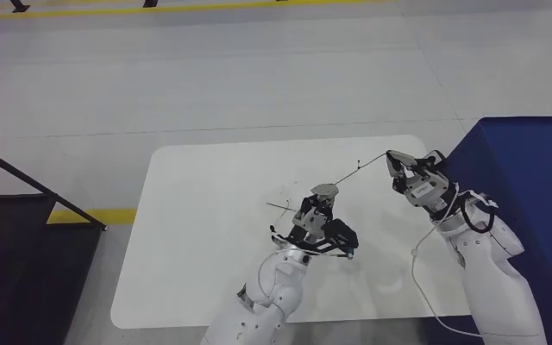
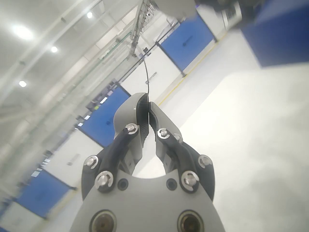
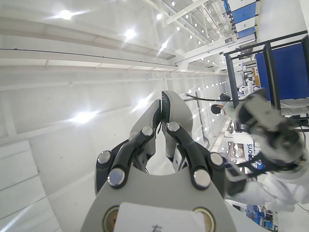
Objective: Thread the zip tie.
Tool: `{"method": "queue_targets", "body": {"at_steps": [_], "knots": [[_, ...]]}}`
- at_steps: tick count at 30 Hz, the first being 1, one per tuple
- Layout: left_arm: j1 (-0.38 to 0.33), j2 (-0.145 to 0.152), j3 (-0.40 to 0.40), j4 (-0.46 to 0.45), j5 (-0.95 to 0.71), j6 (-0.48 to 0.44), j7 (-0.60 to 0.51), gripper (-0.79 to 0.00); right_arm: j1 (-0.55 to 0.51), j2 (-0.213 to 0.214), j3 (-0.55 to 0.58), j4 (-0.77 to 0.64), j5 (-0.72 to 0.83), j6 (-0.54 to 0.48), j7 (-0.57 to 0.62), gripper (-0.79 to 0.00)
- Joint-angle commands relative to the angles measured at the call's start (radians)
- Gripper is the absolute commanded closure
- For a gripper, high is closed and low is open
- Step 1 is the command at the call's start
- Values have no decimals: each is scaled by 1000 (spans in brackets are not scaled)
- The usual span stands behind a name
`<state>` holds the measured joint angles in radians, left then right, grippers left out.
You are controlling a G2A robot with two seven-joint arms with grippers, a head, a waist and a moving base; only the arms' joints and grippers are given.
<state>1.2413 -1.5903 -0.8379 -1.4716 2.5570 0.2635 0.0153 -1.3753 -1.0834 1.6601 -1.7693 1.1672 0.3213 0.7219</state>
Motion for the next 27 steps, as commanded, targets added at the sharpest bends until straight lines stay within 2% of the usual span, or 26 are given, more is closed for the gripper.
{"method": "queue_targets", "body": {"at_steps": [1,7,14,15,16,18,20,21,22,27], "knots": [[6,-8,10,-20,121,4,-31,0,3,1,5,0,0,7,3,0],[15,-12,5,-53,41,4,-8,0,-4,-1,-11,-1,-4,3,6,0],[37,-17,-29,-115,-133,31,-1,0,7,0,-6,9,-35,-23,4,0],[39,-18,-31,-122,-146,29,3,0,9,1,-3,7,-48,-30,11,-114],[42,-18,-34,-131,-165,25,6,0,8,3,2,3,-83,-45,21,-286],[47,-17,-39,-149,-186,16,13,0,3,5,5,1,-128,-72,34,-453],[55,-18,-41,-169,-222,3,20,0,3,8,5,3,-147,-63,63,-468],[58,-18,-42,-177,-239,-4,22,0,3,9,5,5,-160,-64,70,-449],[61,-18,-43,-183,-255,-8,24,0,3,10,-1,3,-175,-60,85,-388],[70,-20,-46,-204,-308,-17,31,0,-6,12,-41,2,-230,-50,127,-351]]}}
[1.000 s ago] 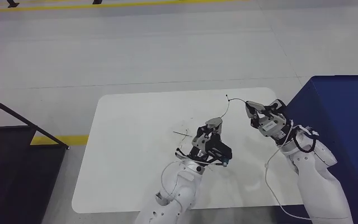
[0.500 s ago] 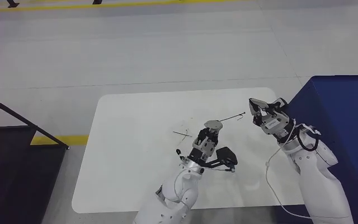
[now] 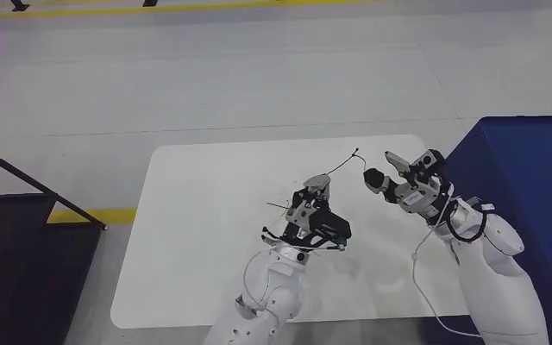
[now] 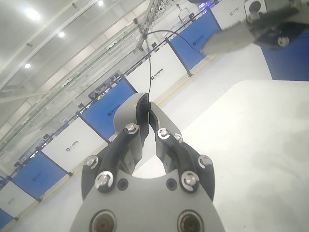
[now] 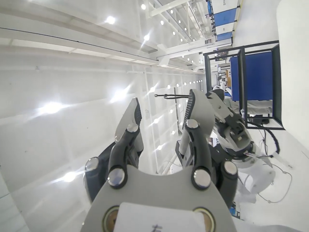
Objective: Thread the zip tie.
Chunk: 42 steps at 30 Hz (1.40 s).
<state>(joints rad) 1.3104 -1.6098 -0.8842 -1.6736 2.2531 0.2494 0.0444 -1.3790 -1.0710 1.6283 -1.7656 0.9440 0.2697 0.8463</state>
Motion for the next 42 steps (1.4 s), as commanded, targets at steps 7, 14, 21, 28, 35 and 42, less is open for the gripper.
{"method": "queue_targets", "body": {"at_steps": [7,14,21,28,35,42], "knots": [[9,1,13,8,5,-22,18,0,-4,-3,-36,-7,35,18,-2,-308],[9,2,18,17,15,-34,21,0,-2,-5,-25,-14,89,15,-19,-274],[13,3,20,19,20,-37,36,0,-7,-6,-22,-19,96,13,-36,-209],[19,8,22,22,59,-40,53,0,-5,-5,-22,-20,88,16,-51,-185],[19,7,23,23,54,-33,30,0,-13,-4,-21,-36,76,14,-58,-169],[16,6,29,30,62,-23,27,0,-15,-3,-22,-37,69,10,-57,-120]]}}
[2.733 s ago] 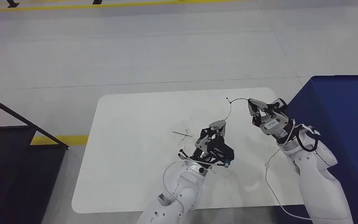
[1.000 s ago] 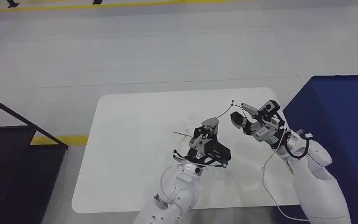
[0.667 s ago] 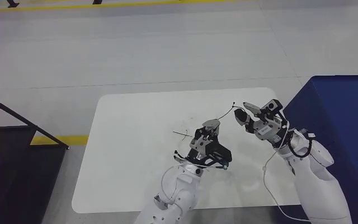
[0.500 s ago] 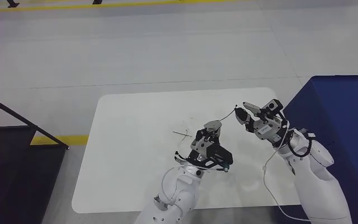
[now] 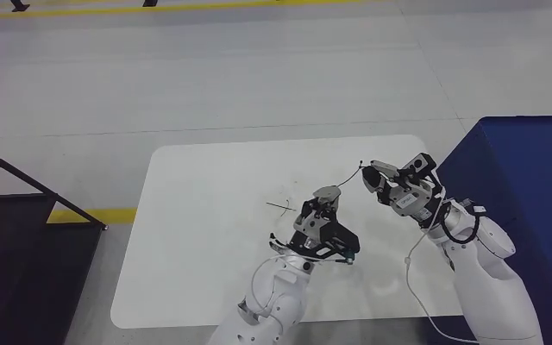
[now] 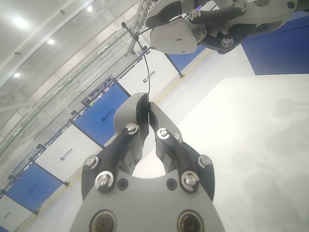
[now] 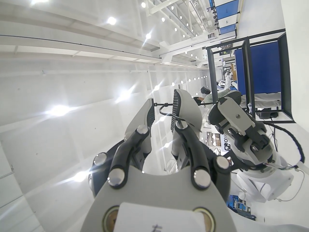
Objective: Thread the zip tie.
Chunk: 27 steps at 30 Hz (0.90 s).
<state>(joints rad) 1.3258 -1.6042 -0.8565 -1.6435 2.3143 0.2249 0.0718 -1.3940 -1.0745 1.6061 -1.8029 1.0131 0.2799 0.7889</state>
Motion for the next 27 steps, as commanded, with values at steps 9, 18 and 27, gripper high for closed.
{"method": "queue_targets", "body": {"at_steps": [9,18,27], "knots": [[-2,-1,8,12,9,5,7,0,-1,1,5,9,2,-4,6,0],[-28,4,12,68,165,19,-16,0,-3,-1,32,13,52,-33,-2,0],[-33,1,25,75,195,30,-35,0,-11,1,49,0,57,-20,-3,0]]}}
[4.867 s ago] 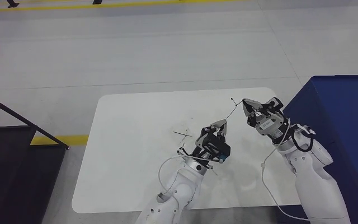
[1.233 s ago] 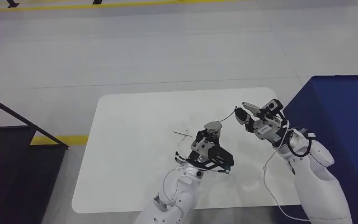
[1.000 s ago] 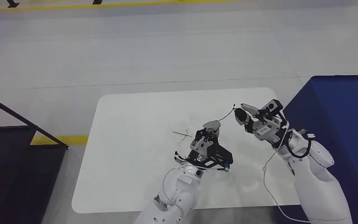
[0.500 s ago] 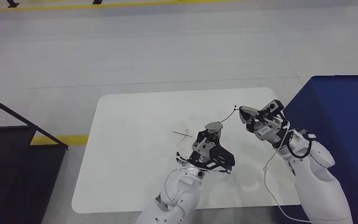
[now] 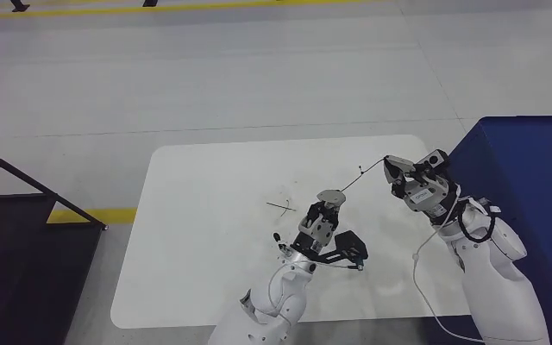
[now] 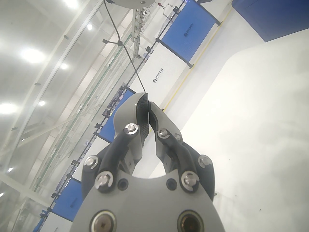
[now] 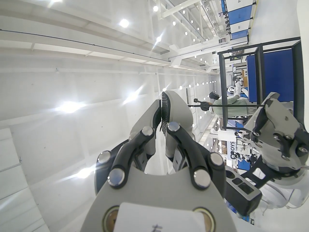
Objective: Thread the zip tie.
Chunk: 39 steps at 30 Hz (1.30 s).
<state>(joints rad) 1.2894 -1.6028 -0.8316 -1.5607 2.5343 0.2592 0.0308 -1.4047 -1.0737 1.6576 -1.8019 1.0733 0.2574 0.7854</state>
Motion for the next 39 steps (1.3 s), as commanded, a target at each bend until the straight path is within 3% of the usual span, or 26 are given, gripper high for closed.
{"method": "queue_targets", "body": {"at_steps": [1,3,4,5,6,13,16,21,24,28,34,39], "knots": [[5,-1,0,-11,-36,-5,9,0,0,0,-3,-1,-6,4,0,0],[10,-1,-4,-20,-60,-1,19,0,-1,0,-9,-4,-15,5,-1,0],[13,-1,-5,-22,-71,0,24,-215,-1,0,-11,-5,-17,5,-2,0],[14,-1,-7,-25,-77,3,30,-582,-1,0,-12,-5,-20,5,-3,0],[16,-1,-8,-26,-81,6,34,-785,-2,0,-13,-6,-21,4,-3,0],[28,0,-21,-24,-117,23,46,-785,-2,-1,-17,-9,-8,5,1,0],[25,0,-62,-4,-189,15,15,-785,-10,-1,-19,-31,54,60,21,0],[-17,-12,-138,81,-363,-11,-181,-785,-46,0,-25,-141,105,142,19,0],[-57,-23,-140,134,-391,-10,-306,-785,-68,-1,-41,-224,163,220,0,0],[-87,-37,-120,157,-434,-16,-363,-785,-87,-1,-74,-342,258,342,-29,0],[-80,-45,-137,107,-491,63,-337,-785,-64,-1,-92,-476,556,550,-138,0],[-9,-43,-203,-68,-701,77,-199,-785,-22,1,-44,-548,694,561,-255,0]]}}
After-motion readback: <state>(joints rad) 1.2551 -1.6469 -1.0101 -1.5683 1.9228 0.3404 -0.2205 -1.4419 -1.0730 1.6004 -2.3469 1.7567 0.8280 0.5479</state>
